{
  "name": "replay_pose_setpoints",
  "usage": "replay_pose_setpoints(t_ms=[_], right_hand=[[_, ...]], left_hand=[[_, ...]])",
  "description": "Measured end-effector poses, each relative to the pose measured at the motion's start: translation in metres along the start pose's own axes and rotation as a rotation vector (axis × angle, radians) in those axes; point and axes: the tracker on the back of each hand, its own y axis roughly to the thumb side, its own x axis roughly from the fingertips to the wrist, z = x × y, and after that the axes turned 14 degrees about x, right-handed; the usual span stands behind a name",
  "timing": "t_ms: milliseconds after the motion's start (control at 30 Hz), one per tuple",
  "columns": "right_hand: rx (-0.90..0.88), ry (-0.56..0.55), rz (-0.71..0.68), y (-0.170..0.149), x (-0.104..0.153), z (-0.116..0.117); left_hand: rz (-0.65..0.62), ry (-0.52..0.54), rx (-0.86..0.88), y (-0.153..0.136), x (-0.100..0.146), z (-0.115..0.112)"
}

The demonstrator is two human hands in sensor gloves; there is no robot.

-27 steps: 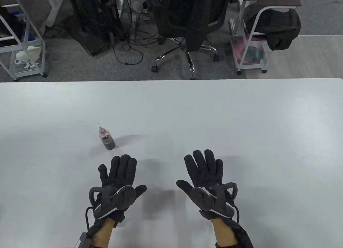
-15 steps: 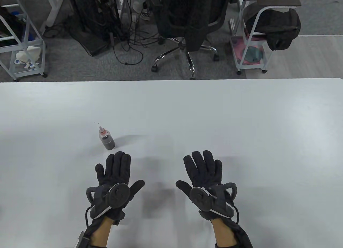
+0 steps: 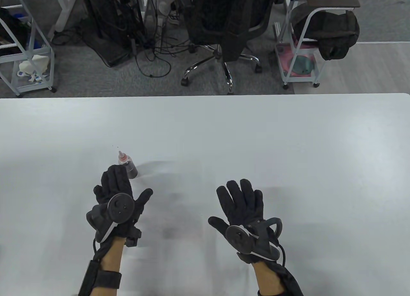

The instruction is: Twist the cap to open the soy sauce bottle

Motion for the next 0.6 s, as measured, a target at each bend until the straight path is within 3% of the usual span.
replay_pose_setpoints(t_ms=[133, 333, 500, 600], right_hand=[[-0.013, -0.021, 0.0, -0.002, 0.001, -0.005], [-0.022, -0.025, -0.006, -0.004, 0.0, -0.006], [-0.025, 0.007, -0.014, -0.004, -0.003, -0.002], [-0.042, 0.017, -0.008, -0.005, -0.004, 0.0]], left_hand=[[0.083, 0.024, -0.056, -0.012, -0.03, 0.0], [0.201, 0.023, 0.051, -0.025, -0.06, -0.004], [0.226, 0.007, 0.149, -0.031, -0.067, -0.013], [0.167, 0.013, 0.122, -0.027, -0.062, -0.014]])
